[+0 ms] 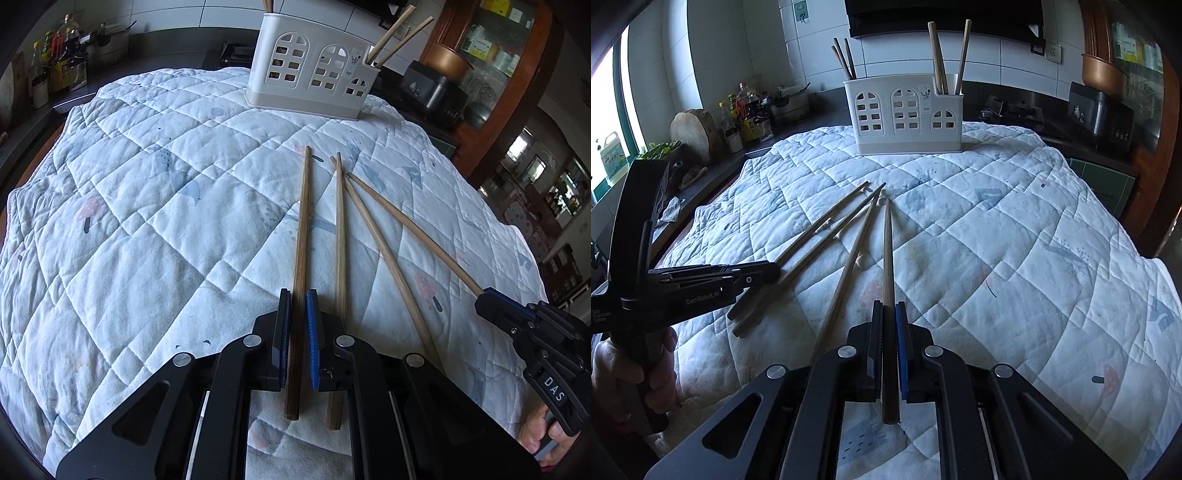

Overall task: Organize utensils
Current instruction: 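Close the right gripper on a chopstick while the left gripper grasps another chopstick, then lift both chopsticks upright and carry them over the white holder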

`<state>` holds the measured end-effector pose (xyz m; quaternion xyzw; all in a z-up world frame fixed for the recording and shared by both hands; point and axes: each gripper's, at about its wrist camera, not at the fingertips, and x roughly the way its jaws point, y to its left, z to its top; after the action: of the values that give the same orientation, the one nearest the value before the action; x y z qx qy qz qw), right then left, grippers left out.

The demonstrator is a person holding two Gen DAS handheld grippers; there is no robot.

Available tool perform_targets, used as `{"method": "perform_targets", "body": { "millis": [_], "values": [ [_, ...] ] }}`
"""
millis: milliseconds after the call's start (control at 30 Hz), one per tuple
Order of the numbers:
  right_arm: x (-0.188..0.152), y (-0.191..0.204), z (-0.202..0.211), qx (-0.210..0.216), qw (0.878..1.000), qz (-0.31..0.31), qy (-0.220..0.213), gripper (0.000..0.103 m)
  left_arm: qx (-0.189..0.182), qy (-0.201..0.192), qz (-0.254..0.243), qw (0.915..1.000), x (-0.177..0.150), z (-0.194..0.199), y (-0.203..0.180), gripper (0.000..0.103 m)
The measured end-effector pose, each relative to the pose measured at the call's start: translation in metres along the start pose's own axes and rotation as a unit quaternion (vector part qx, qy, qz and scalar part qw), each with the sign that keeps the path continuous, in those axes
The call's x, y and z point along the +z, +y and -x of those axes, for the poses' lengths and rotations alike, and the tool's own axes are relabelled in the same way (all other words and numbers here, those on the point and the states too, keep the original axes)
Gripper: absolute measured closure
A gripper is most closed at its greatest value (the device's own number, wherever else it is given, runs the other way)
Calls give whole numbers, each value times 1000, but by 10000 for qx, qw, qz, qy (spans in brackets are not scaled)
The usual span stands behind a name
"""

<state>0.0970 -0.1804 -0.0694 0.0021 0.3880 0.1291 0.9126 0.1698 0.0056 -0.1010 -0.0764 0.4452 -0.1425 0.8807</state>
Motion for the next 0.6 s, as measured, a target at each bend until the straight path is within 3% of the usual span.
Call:
{"method": "perform_targets", "body": {
  "millis": [200,367,600],
  "values": [
    [4,3,7,4,9999,38,-120,96,174,-59,-16,9998,1,0,-6,96],
    [9,3,17,-39,9997,113,-231,96,106,-93,-42,9999,2,8,-8,97],
    [20,2,31,-126,9986,245,-447,96,94,-416,-219,9988,14,37,-11,97]
  ]
}}
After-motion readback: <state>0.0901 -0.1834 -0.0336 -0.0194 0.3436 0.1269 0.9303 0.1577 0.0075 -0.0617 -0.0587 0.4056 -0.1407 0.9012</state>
